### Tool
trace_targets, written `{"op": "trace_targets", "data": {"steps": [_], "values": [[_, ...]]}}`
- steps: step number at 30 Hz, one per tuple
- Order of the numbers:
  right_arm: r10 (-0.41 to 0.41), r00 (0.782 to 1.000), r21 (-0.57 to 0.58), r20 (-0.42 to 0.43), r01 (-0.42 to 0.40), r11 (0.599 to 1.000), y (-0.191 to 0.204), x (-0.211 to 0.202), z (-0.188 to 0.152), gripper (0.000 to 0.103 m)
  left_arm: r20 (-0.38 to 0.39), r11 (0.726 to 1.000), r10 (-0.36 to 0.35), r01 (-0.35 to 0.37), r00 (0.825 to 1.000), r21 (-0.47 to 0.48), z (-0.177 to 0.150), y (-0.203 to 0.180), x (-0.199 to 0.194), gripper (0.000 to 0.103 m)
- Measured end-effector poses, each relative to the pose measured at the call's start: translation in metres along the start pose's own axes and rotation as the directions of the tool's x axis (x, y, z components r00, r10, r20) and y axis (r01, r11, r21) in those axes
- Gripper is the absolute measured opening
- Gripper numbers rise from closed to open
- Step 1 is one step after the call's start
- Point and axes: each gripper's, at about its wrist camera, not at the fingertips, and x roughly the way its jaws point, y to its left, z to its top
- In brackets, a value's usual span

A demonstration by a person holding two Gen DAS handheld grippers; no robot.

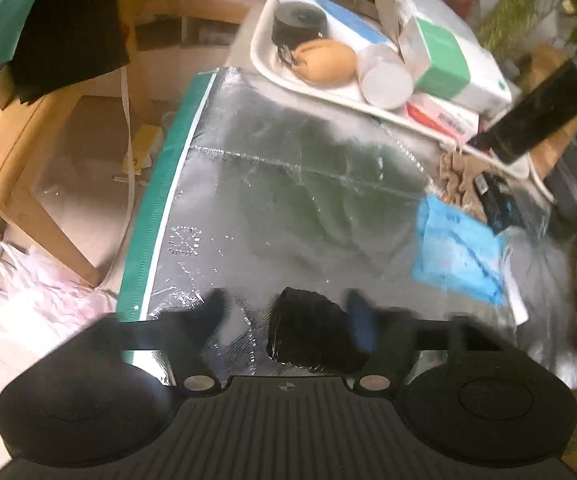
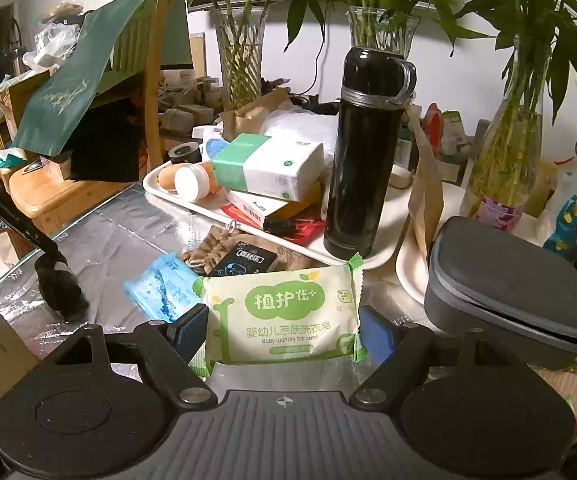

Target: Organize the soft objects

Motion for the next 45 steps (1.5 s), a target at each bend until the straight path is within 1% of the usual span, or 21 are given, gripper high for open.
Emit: {"op": "trace_targets", "data": {"steps": [3,5,8,11,13,17,20,21,22,26,27,29,30,32,33,35,36,37,41,43,45], "values": [[-0.001,1.000,0.003,-0.003,0.001,1.000,-0.001,0.000,0.000,0.081,-0.017,0.999,-0.034,0.035,0.999,0.024,0.001,-0.011,0.002,0.081],[-0.001,1.000,0.001,-0.004,0.001,1.000,0.000,0.000,0.000,0.081,-0.041,0.997,-0.038,0.041,0.998,0.062,0.000,-0.022,0.007,0.083],[0.001,1.000,0.005,0.000,-0.001,1.000,0.000,-0.002,0.001,0.081,-0.107,0.991,-0.022,0.037,0.994,0.132,0.001,-0.040,0.021,0.083],[-0.002,1.000,0.012,0.005,0.002,1.000,-0.002,-0.004,0.002,0.081,-0.147,0.983,0.009,0.017,0.989,0.180,-0.002,-0.049,0.036,0.084],[-0.007,1.000,0.013,0.009,0.007,1.000,-0.001,-0.007,0.003,0.081,-0.124,0.981,0.014,0.010,0.992,0.193,-0.003,-0.051,0.038,0.084],[-0.004,1.000,0.034,0.021,0.003,0.999,0.003,-0.017,0.005,0.081,-0.117,0.981,0.030,-0.006,0.993,0.195,-0.004,-0.054,0.038,0.082],[-0.002,1.000,0.064,0.030,0.000,0.998,0.006,-0.028,0.008,0.081,-0.098,0.977,0.046,-0.025,0.994,0.210,-0.006,-0.059,0.037,0.077],[0.001,0.999,0.067,0.038,-0.003,0.998,0.008,-0.033,0.010,0.081,-0.088,0.979,0.045,-0.026,0.995,0.204,-0.005,-0.058,0.034,0.073],[0.001,0.999,0.067,0.046,-0.004,0.998,0.011,-0.040,0.012,0.081,-0.075,0.981,0.039,-0.024,0.996,0.194,-0.005,-0.057,0.029,0.058],[0.007,0.997,0.057,0.077,-0.011,0.998,0.021,-0.068,0.021,0.081,-0.045,0.988,0.002,0.005,0.999,0.153,-0.002,-0.049,0.012,0.042],[0.008,0.997,0.055,0.083,-0.012,0.998,0.023,-0.074,0.023,0.081,-0.029,0.990,-0.010,0.014,1.000,0.144,-0.002,-0.047,0.006,0.024],[0.015,0.996,0.056,0.093,-0.020,0.998,0.027,-0.085,0.025,0.081,-0.024,0.993,-0.044,0.047,0.999,0.106,-0.001,-0.041,-0.002,0.019],[0.018,0.995,0.057,0.097,-0.024,0.998,0.029,-0.090,0.026,0.081,-0.017,0.994,-0.036,0.037,0.999,0.107,-0.001,-0.041,-0.006,0.019],[0.019,0.994,0.048,0.103,-0.024,0.999,0.034,-0.100,0.026,0.081,0.022,0.989,0.006,-0.009,1.000,0.145,-0.003,-0.044,-0.010,0.020],[0.022,0.994,0.045,0.107,-0.027,0.999,0.036,-0.105,0.026,0.081,0.027,0.988,0.008,-0.012,1.000,0.152,-0.004,-0.045,-0.009,0.023],[0.030,0.993,0.044,0.113,-0.035,0.998,0.041,-0.115,0.025,0.081,0.004,0.990,0.012,-0.013,1.000,0.141,-0.002,-0.044,-0.003,0.042],[0.034,0.993,0.047,0.112,-0.039,0.998,0.042,-0.119,0.024,0.081,-0.004,0.990,0.004,-0.003,1.000,0.140,-0.001,-0.044,0.000,0.070],[0.038,0.993,0.049,0.109,-0.044,0.998,0.044,-0.124,0.023,0.081,-0.006,0.989,0.001,0.000,1.000,0.149,-0.001,-0.045,0.003,0.084],[0.068,0.993,0.048,0.099,-0.073,0.996,0.051,-0.144,0.019,0.081,-0.055,0.965,0.011,0.004,0.998,0.261,-0.005,-0.059,0.013,0.086],[0.088,0.992,0.047,0.088,-0.092,0.995,0.057,-0.152,0.015,0.081,-0.058,0.940,0.039,-0.016,0.998,0.341,-0.009,-0.068,0.018,0.088],[0.098,0.992,0.039,0.077,-0.101,0.994,0.064,-0.158,0.010,0.081,-0.074,0.914,0.092,-0.055,0.993,0.403,-0.015,-0.075,0.025,0.089]]}}
